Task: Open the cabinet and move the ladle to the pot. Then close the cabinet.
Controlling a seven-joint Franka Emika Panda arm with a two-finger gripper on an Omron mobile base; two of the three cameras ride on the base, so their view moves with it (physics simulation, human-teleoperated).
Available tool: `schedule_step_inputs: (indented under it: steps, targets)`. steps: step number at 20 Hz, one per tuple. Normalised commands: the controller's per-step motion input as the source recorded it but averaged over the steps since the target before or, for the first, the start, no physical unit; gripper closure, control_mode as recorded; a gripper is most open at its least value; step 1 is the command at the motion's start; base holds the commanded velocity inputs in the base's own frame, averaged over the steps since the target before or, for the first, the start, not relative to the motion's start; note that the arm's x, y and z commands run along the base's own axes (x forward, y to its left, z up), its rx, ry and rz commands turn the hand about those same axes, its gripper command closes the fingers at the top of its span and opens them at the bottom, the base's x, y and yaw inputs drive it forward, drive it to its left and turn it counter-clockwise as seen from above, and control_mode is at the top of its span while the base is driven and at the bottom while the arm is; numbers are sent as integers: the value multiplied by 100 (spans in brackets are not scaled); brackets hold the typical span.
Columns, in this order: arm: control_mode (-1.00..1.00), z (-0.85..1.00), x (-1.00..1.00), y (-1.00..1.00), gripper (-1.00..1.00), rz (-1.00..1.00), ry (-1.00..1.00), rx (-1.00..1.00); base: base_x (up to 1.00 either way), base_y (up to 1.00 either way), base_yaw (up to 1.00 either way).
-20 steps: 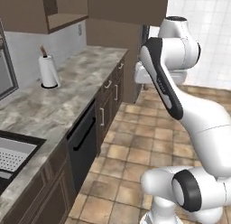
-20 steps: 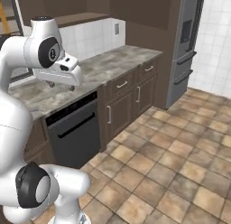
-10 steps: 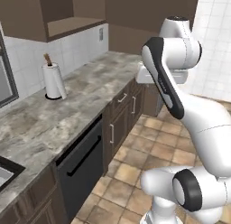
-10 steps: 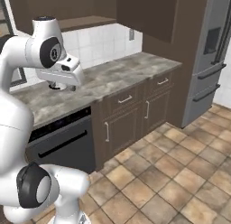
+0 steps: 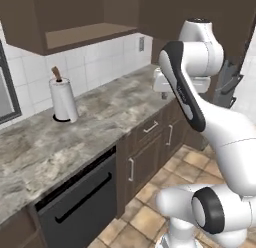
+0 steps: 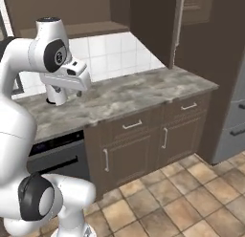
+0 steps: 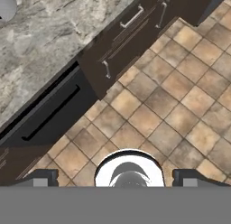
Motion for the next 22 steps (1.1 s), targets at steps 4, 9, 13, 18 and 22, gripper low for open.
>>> schedule_step_inputs:
  steps: [4, 9, 13, 18, 22]
  targets:
    - [100, 0, 0, 0, -100, 0, 0, 0, 98, -50, 54]
    - [100, 0, 0, 0, -100, 0, 0, 0, 89, -53, 51]
    - [100, 0, 0, 0, -100, 0, 0, 0, 75, -17, 44]
    - [100, 0, 0, 0, -100, 0, 0, 0, 38, 0, 38]
    - [100, 0, 0, 0, -100, 0, 0, 0, 55, -9, 28]
